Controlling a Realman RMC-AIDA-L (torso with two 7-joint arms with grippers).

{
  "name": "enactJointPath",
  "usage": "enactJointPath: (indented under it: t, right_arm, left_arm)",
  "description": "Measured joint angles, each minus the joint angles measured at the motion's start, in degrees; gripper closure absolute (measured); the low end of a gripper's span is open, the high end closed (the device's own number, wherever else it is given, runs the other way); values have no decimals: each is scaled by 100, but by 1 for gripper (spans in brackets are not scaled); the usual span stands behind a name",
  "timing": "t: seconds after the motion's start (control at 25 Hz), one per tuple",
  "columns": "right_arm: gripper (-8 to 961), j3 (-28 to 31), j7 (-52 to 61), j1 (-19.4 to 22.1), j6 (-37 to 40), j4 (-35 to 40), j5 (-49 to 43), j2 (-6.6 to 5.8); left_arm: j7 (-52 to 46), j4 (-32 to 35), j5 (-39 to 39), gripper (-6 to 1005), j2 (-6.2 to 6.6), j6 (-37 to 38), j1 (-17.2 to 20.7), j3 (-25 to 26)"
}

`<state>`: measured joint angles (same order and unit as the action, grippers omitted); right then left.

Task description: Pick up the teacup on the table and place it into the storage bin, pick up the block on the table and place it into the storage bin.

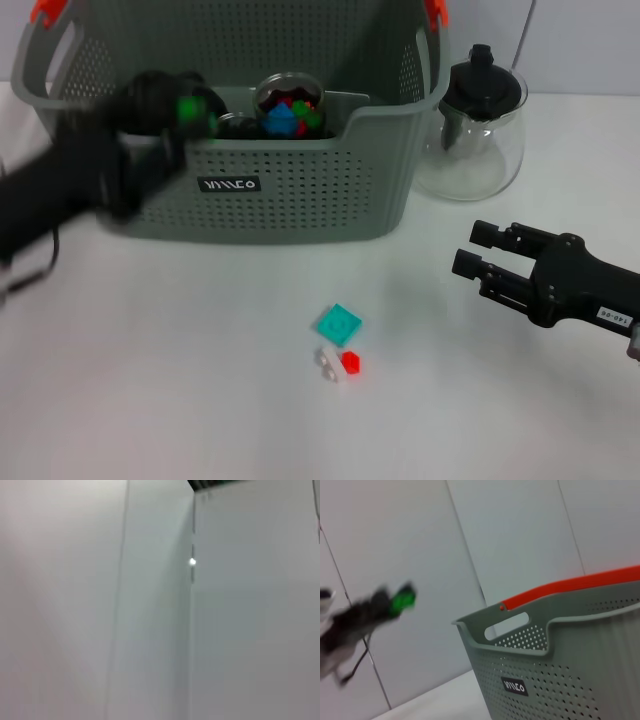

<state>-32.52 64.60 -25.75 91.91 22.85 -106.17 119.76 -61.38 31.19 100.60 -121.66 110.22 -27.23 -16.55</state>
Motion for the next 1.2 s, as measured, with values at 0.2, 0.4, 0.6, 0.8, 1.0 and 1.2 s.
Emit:
enactJointPath:
  t: [0.2,0.4,0.6,0.8,1.0,1.2]
  right_arm:
    - [395,-11,2,-12,10,0,0,3]
    - [395,-26,1,-3,36,0,0,3]
    - [395,-26,0,0,47,-1,0,3]
    - [395,-26,0,0,58,-1,0,3]
    - [395,-26,0,-11,57,0,0,3]
    - [395,-26,0,-27,52,0,0,3]
  left_arm:
    - [-1181,587,-225,589,51,-886,-824,12]
    - [-2066,1011,-169,590,192,-2160,-1360,-976]
    - [-2484,1436,-143,590,191,-3886,-1566,-2489]
    - [-2623,1460,-134,591,164,-5282,-1602,-3499]
    - [-2793,1451,-127,589,125,-5939,-1568,-3864]
    - [-2799,1457,-135,500,90,-6053,-1559,-3904]
